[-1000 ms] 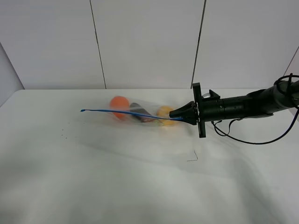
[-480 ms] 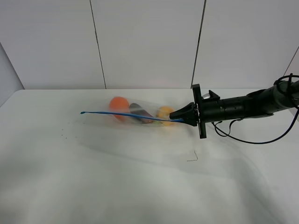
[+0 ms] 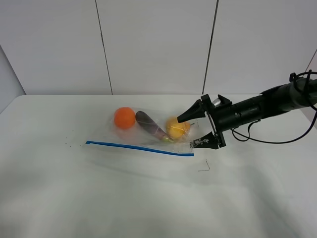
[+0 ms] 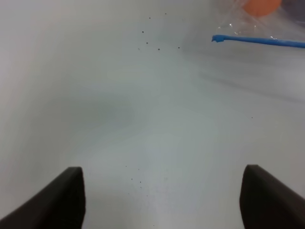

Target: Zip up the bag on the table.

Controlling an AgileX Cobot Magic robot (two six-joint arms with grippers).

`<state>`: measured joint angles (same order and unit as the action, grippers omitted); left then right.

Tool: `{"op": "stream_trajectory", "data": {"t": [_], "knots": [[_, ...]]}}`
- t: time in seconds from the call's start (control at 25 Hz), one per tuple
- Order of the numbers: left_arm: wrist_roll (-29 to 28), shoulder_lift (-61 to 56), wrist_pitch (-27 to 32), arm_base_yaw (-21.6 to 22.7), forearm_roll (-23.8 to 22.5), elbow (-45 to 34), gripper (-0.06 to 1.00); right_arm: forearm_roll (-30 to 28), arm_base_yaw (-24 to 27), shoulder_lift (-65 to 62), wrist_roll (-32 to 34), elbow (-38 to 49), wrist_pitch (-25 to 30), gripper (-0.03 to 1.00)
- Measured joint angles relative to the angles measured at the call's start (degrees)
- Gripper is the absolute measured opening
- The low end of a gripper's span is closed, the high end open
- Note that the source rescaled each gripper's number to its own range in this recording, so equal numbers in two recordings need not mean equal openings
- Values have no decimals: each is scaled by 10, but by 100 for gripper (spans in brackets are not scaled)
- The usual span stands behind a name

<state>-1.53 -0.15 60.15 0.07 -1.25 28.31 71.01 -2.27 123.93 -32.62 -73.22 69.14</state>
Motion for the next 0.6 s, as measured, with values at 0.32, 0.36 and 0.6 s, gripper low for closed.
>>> {"op": "stream_trajectory", "data": {"t": [0.32,0.36,0.6], "knots": [[0,0,0,0,0,0,100,-385,0,-1,203,-205,3,100],[0,0,0,0,0,0,100,-429,0,-1,223,-224,2,100],[0,0,0,0,0,0,100,-640,0,-13,295,-300,2,100]]}}
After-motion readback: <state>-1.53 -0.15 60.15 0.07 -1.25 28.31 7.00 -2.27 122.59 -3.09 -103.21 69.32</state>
